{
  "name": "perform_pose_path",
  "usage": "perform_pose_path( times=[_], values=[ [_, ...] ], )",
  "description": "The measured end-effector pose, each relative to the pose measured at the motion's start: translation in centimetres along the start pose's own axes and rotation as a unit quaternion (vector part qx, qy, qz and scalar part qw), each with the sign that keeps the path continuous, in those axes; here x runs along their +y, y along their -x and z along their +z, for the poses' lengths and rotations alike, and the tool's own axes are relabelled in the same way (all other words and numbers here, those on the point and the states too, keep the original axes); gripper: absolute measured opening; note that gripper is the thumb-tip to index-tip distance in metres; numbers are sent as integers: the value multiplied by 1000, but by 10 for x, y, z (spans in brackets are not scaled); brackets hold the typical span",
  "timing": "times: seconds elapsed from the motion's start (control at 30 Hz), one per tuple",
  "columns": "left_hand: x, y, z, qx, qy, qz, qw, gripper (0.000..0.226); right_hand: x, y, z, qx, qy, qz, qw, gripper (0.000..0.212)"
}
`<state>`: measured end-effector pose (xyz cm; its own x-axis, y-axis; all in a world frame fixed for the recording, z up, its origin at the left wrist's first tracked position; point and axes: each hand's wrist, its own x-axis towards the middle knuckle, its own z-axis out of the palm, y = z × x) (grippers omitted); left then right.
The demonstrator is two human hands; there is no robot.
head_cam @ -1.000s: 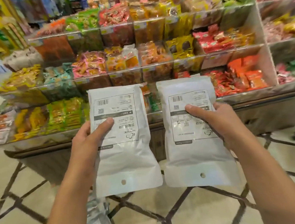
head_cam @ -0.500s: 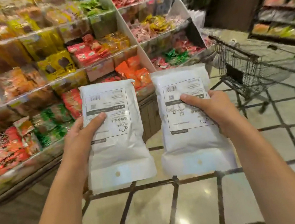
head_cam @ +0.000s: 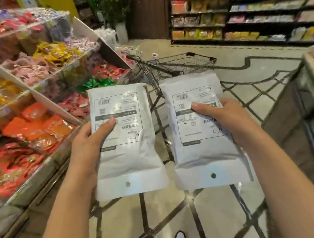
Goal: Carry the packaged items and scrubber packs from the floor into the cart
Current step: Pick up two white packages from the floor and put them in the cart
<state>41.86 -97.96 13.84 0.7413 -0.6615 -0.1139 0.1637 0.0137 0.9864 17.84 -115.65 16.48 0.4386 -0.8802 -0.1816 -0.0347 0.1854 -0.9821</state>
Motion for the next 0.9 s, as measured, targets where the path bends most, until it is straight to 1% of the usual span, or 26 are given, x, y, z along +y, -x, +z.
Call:
perform_pose_path(
  times=[0.1,0.2,0.27,0.4,0.6,0.8,0.9],
  values=[
    [6,-64,52,-27,14,-13,999,27,-16,-58,-21,34,-2,11,999,25],
    [11,-124,104,-62,11,-14,998,27,-35,-114,-45,67,-1,4,998,22],
    [13,-161,137,-80,8,-11,997,27,-44,-150,-64,87,3,1,996,25],
    [11,-224,199,-103,-4,-24,994,37,-53,-218,-104,112,-6,6,994,34],
    [-3,-307,295,-93,-14,-31,995,32,-57,-330,-167,122,-15,6,992,35],
    [-13,-383,388,-52,0,-45,998,28,-80,-453,-226,96,-12,18,995,23],
    [-16,-419,426,-39,1,-50,998,33,-95,-509,-248,71,-2,24,997,24]
  ],
)
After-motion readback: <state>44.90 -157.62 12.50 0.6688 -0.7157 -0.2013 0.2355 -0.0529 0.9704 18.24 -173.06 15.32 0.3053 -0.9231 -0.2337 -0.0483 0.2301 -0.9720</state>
